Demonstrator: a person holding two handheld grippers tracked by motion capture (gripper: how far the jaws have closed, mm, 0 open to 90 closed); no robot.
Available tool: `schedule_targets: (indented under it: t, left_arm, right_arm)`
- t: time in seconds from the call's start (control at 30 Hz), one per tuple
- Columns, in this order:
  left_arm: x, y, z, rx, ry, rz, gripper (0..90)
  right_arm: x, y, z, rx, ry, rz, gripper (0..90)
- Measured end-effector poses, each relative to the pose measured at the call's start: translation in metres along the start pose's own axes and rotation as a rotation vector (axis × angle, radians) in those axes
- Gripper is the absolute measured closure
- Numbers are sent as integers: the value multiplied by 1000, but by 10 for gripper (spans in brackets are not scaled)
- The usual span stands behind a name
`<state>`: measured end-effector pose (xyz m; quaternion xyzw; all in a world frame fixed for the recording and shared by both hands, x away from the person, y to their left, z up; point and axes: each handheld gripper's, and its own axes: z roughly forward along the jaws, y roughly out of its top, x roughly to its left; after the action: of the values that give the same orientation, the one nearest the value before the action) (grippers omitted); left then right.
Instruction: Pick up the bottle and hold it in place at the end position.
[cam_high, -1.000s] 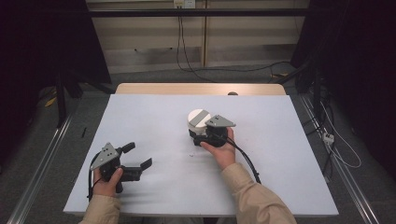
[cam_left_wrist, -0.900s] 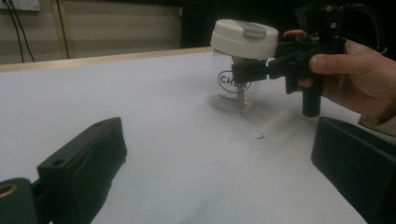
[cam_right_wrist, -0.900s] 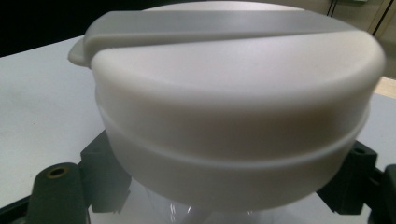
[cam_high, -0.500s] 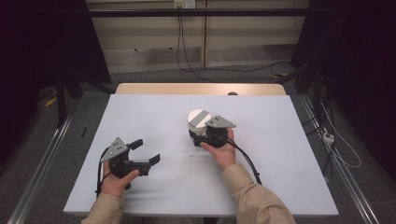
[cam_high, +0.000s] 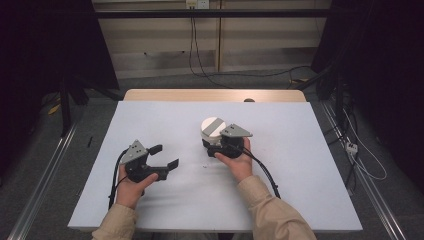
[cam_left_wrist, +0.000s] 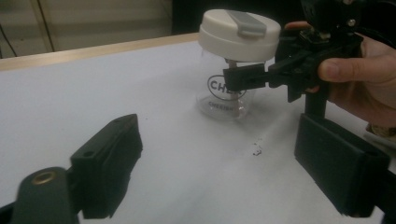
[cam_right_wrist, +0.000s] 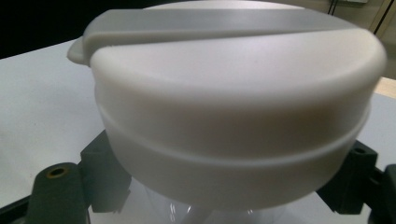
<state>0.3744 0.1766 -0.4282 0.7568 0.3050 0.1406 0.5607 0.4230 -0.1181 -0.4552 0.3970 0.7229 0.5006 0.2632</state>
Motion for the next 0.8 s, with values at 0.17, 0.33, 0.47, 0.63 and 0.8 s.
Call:
schedule_targets:
  t: [0.17,0.33,0.47,0.63,0.8]
  left_arm:
    - [0,8,12,25,-9,-13,290]
    - [-2,16,26,56,-27,2,413]
    - [-2,22,35,63,-36,-9,537]
    - [2,26,43,76,-46,-21,694]
    - [5,30,49,101,-48,-24,750]
  right_arm:
    - [0,0,0,0,0,-3,185]
    - [0,0,0,1,0,-4,185]
    - [0,0,0,2,0,-5,185]
    - [0,0,0,4,1,-5,185]
    - [0,0,0,3,0,-7,186]
